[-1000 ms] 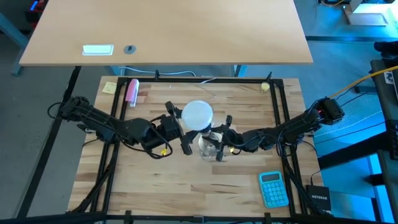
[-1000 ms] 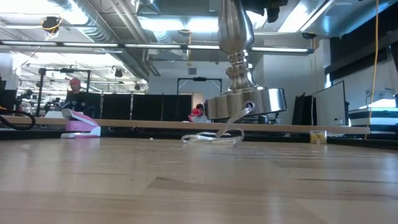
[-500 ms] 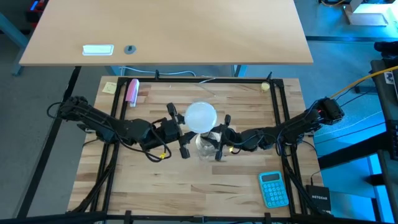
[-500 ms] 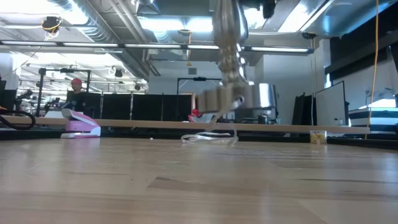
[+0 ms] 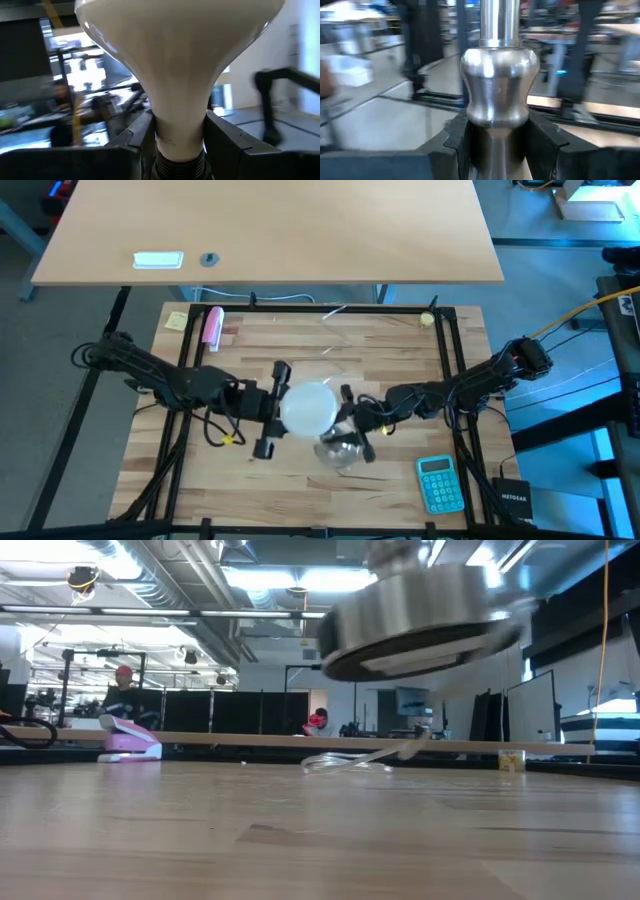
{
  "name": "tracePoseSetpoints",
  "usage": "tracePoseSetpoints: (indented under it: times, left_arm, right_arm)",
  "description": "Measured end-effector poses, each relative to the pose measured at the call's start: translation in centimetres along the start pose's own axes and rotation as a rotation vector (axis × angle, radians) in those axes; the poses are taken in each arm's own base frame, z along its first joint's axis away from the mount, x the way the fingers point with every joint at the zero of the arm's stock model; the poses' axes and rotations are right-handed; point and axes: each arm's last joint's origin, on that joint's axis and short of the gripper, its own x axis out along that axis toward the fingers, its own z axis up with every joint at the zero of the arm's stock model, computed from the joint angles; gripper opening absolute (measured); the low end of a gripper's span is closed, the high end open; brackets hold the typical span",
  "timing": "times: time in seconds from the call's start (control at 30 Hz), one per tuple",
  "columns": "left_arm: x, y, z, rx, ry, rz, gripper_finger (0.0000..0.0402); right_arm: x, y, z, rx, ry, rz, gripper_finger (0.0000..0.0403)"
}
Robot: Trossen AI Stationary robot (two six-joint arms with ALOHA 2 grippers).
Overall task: Screw lightbulb
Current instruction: Insert the light bulb into the lamp
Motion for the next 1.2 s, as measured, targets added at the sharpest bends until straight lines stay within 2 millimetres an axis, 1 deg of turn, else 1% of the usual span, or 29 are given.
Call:
tracePoseSetpoints:
  times: [0.17, 0.3, 0.4, 0.43, 0.5, 0.63, 0.73, 0.83, 0.97, 1.07, 1.2]
  left_arm:
    - [0.3, 0.7, -0.3, 0.023, -0.030, -0.193, 0.0121]
    - [0.4, 1.5, -0.5, 0.025, -0.052, -0.292, 0.0121]
    - [0.4, 1.6, -0.4, 0.018, -0.059, -0.290, 0.0119]
    - [0.4, 1.6, -0.4, 0.019, -0.063, -0.285, 0.0124]
    - [0.4, 1.6, -0.3, 0.024, -0.073, -0.274, 0.0157]
    - [0.2, 1.8, -0.5, 0.024, -0.047, -0.250, 0.0238]
    - [-0.4, 1.6, 0.1, 0.018, -0.019, -0.187, 0.0276]
    - [-1.3, 1.3, 0.6, 0.024, 0.028, -0.112, 0.0295]
    - [-3.0, 0.3, 1.5, 0.033, 0.101, 0.024, 0.0299]
    - [-4.0, -0.7, 2.1, 0.041, 0.135, 0.167, 0.0296]
    - [-4.4, -1.3, 2.6, 0.036, 0.134, 0.406, 0.0291]
  right_arm:
    - [0.2, 0.4, 0.3, 0.013, 0.080, 0.148, 0.0137]
    - [0.4, 0.4, 0.7, 0.008, 0.089, 0.151, 0.0137]
    - [0.4, 0.3, 0.6, -0.013, 0.101, 0.107, 0.0137]
    - [0.4, 0.3, 0.5, -0.018, 0.104, 0.091, 0.0137]
    - [0.4, 0.2, 0.5, -0.024, 0.111, 0.038, 0.0137]
    - [0.4, 0.0, 0.7, -0.046, 0.112, -0.064, 0.0137]
    - [0.4, -0.1, 0.6, -0.031, 0.129, -0.088, 0.0137]
    - [0.2, -0.3, 0.9, -0.029, 0.155, -0.154, 0.0137]
    - [-0.1, -0.5, 1.6, -0.035, 0.144, -0.247, 0.0137]
    - [-0.5, -0.9, 2.1, -0.042, 0.129, -0.363, 0.0137]
    - [-0.8, -1.5, 2.1, -0.089, 0.139, -0.555, 0.0137]
